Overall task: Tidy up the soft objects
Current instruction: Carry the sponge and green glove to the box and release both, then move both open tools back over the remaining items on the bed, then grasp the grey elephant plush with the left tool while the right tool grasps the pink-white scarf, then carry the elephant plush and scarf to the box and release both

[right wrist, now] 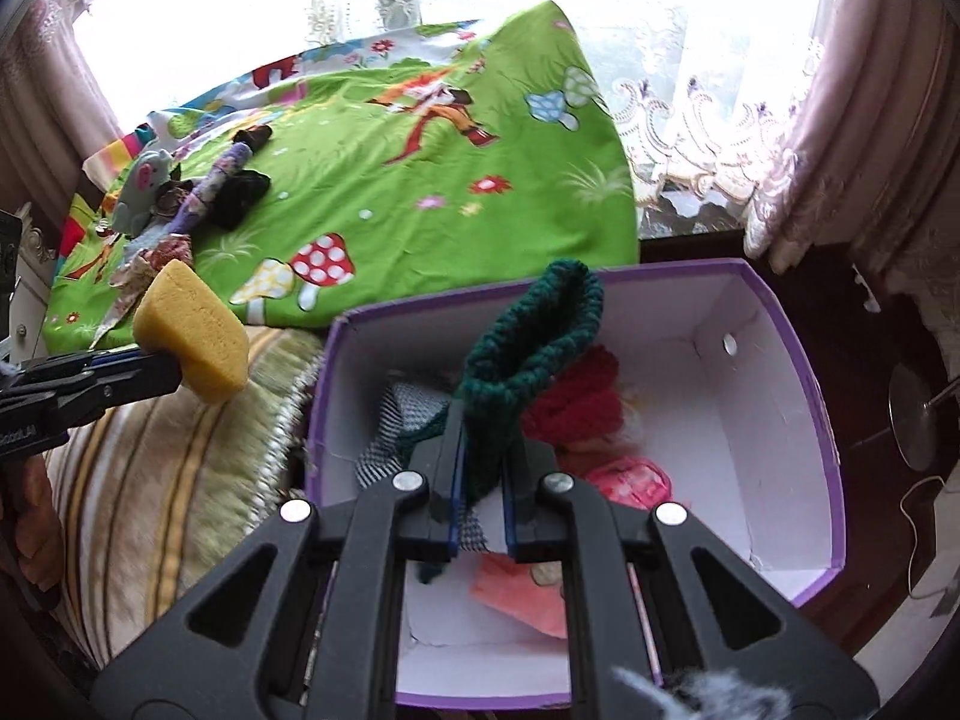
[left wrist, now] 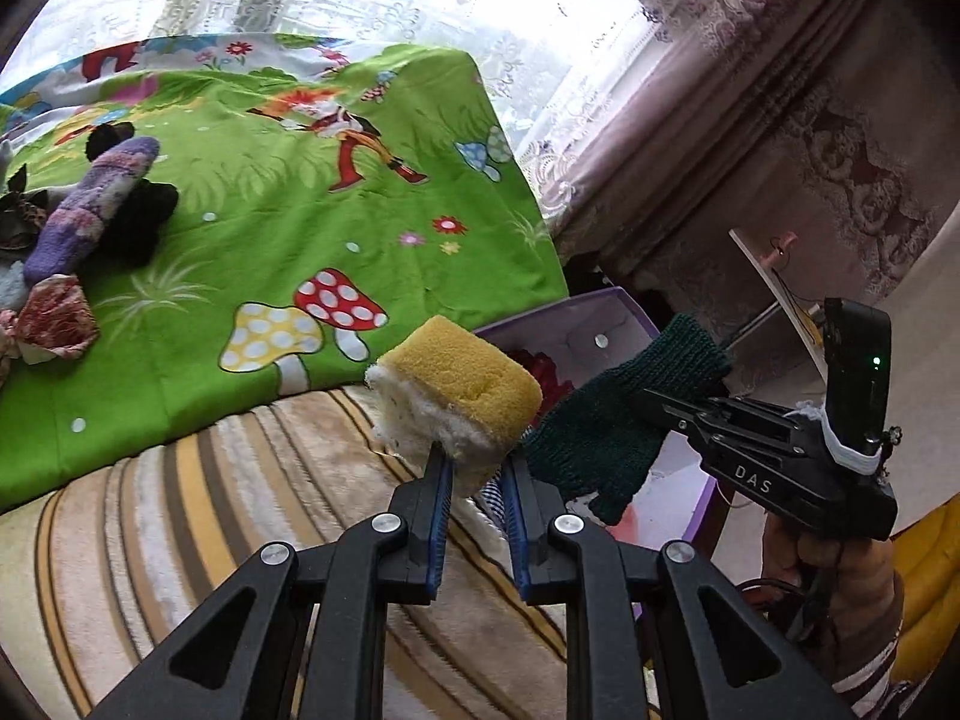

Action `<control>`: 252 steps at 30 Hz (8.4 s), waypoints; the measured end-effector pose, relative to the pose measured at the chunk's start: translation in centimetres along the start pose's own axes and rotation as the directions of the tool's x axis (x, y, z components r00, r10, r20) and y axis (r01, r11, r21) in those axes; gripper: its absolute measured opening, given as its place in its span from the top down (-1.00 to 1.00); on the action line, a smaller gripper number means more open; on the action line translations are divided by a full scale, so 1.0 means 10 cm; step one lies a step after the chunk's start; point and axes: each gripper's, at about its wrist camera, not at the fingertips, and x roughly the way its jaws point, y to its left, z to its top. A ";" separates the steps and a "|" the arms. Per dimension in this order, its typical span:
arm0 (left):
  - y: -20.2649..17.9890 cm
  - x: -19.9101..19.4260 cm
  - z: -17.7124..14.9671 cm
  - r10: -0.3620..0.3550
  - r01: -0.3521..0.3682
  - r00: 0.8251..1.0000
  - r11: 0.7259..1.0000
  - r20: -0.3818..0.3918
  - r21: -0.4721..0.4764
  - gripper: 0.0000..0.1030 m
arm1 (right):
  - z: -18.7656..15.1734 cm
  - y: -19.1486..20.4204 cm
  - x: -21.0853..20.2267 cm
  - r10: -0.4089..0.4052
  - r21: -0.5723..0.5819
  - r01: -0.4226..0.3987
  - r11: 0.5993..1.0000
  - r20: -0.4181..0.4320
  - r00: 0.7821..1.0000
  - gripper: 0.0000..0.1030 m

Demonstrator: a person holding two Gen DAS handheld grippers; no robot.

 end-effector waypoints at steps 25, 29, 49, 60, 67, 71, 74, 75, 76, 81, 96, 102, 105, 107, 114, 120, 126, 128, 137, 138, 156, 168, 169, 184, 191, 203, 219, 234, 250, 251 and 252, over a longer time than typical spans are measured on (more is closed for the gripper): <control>-0.21 0.23 -0.18 -0.048 0.051 0.990 0.998 -0.131 0.027 0.16 | -0.28 -0.08 0.11 -0.102 -0.059 0.095 0.994 -0.118 0.988 -0.30; -0.12 0.17 -0.16 -0.051 0.052 0.992 0.999 -0.112 0.004 0.16 | -0.22 0.06 0.10 -0.047 -0.060 0.041 0.997 -0.105 0.993 -0.37; 1.25 -0.64 -0.14 0.087 -0.063 0.995 0.944 0.059 -0.323 -0.06 | 0.20 1.12 0.12 0.067 -0.234 -0.093 0.968 -0.115 0.991 -0.53; 2.04 -1.10 -0.23 0.185 -0.115 0.977 0.877 0.108 -0.466 -0.06 | 0.46 1.87 0.29 0.129 -0.348 -0.172 0.922 -0.144 0.981 -0.54; 2.36 -1.31 -0.28 0.237 -0.142 0.964 0.844 0.122 -0.517 -0.06 | 0.66 2.55 0.46 0.173 -0.468 -0.220 0.856 -0.142 0.975 -0.54; 2.55 -1.41 -0.35 0.291 -0.184 0.950 0.812 0.111 -0.554 -0.06 | 0.79 2.97 0.62 0.198 -0.524 -0.237 0.818 -0.131 0.971 -0.54; 2.64 -1.46 -0.36 0.346 -0.240 0.935 0.789 0.085 -0.566 -0.07 | 0.87 3.25 0.76 0.226 -0.549 -0.258 0.795 -0.126 0.966 -0.54; 2.67 -1.48 -0.37 0.364 -0.260 0.928 0.782 0.078 -0.567 -0.11 | 0.89 3.34 0.82 0.232 -0.559 -0.264 0.786 -0.128 0.964 -0.54; 2.70 -1.51 -0.38 0.381 -0.277 0.922 0.776 0.071 -0.566 -0.15 | 0.90 3.42 0.89 0.228 -0.570 -0.260 0.780 -0.127 0.965 -0.54; 2.80 -1.59 -0.40 0.454 -0.352 0.890 0.744 0.044 -0.569 -0.16 | 0.97 3.71 1.20 0.211 -0.598 -0.256 0.760 -0.146 0.967 -0.54; 2.99 -1.54 -0.28 0.518 -0.450 0.855 0.719 -0.022 -0.531 -0.17 | 1.07 3.85 1.74 0.177 -0.556 -0.276 0.784 -0.227 0.958 -0.34; 3.08 -1.53 -0.10 0.553 -0.492 0.833 0.713 -0.030 -0.499 -0.17 | 1.03 3.83 1.66 0.221 -0.550 -0.309 0.776 -0.221 0.950 0.41; 3.15 -1.56 0.03 0.546 -0.474 0.838 0.724 -0.004 -0.502 -0.17 | 1.01 3.77 1.64 0.247 -0.525 -0.331 0.784 -0.225 0.943 0.45; 3.17 -1.57 0.15 0.550 -0.473 0.835 0.730 0.013 -0.494 -0.17 | 0.99 3.71 1.63 0.266 -0.504 -0.350 0.790 -0.231 0.936 0.46; 3.19 -1.43 0.71 0.593 -0.529 0.803 0.754 0.060 -0.389 -0.17 | 0.98 3.59 1.54 0.294 -0.460 -0.363 0.811 -0.217 0.931 0.46; 3.26 -1.10 1.10 0.649 -0.613 0.760 0.738 0.046 -0.282 -0.17 | 0.98 3.46 1.45 0.311 -0.430 -0.365 0.826 -0.193 0.931 0.46; 3.38 -0.80 1.24 0.661 -0.642 0.749 0.737 0.032 -0.210 -0.05 | 0.98 3.32 1.35 0.320 -0.392 -0.361 0.846 -0.167 0.932 0.46; 3.40 -0.73 1.24 0.655 -0.639 0.755 0.743 0.022 -0.199 0.35 | 0.98 3.28 1.33 0.320 -0.383 -0.358 0.852 -0.161 0.934 0.46; 3.40 -1.04 0.92 0.637 -0.584 0.769 0.737 0.060 -0.341 0.74 | 0.96 3.15 1.24 0.310 -0.353 -0.339 0.872 -0.138 0.941 0.46; 3.40 -1.09 0.87 0.635 -0.576 0.770 0.735 0.067 -0.358 0.75 | 0.95 3.14 1.23 0.309 -0.352 -0.337 0.873 -0.134 0.941 0.46; 2.87 -1.51 0.09 0.552 -0.424 0.819 0.766 0.155 -0.483 0.75 | 0.74 2.92 0.86 0.310 -0.322 -0.322 0.890 -0.089 0.946 0.47; 2.20 -1.37 0.00 0.439 -0.342 0.879 0.853 0.188 -0.394 0.75 | 0.61 2.52 0.54 0.297 -0.278 -0.297 0.913 -0.043 0.954 0.47; 2.14 -1.35 -0.01 0.429 -0.335 0.883 0.860 0.188 -0.385 0.75 | 0.59 2.47 0.51 0.294 -0.272 -0.293 0.917 -0.040 0.955 0.47; 1.23 -0.93 0.01 0.263 -0.218 0.950 0.946 0.170 -0.242 0.75 | 0.27 1.49 0.13 0.209 -0.139 -0.204 0.969 0.023 0.978 0.47; 0.75 -0.67 0.01 0.179 -0.156 0.974 0.976 0.143 -0.155 0.75 | 0.12 0.97 -0.04 0.120 -0.071 -0.116 0.991 0.058 0.991 0.47; 0.05 -0.19 -0.05 0.060 -0.059 0.997 0.998 0.051 -0.029 0.75 | -0.12 0.15 -0.09 -0.075 0.050 0.073 0.996 0.040 0.996 0.45; -0.45 0.17 -0.16 -0.026 0.031 0.998 0.995 -0.059 0.093 -0.03 | -0.19 -0.22 -0.15 -0.278 0.120 0.274 0.954 0.016 0.960 -0.54; -0.32 -0.07 -0.06 0.195 -0.201 0.979 0.967 0.054 0.155 -0.37 | -0.07 -0.01 -0.21 -0.297 0.097 0.293 0.951 0.031 0.954 -0.73; 0.27 -0.38 0.06 0.370 -0.379 0.916 0.925 0.156 0.036 -0.43 | 0.18 0.54 -0.16 -0.276 0.024 0.275 0.961 0.046 0.960 -0.76; 0.31 -0.39 0.06 0.369 -0.377 0.917 0.926 0.155 0.030 -0.43 | 0.20 0.58 -0.15 -0.268 0.017 0.268 0.963 0.042 0.962 -0.76; 0.34 -0.40 0.07 0.369 -0.377 0.917 0.926 0.153 0.028 -0.43 | 0.21 0.63 -0.13 -0.264 0.009 0.264 0.965 0.039 0.964 -0.76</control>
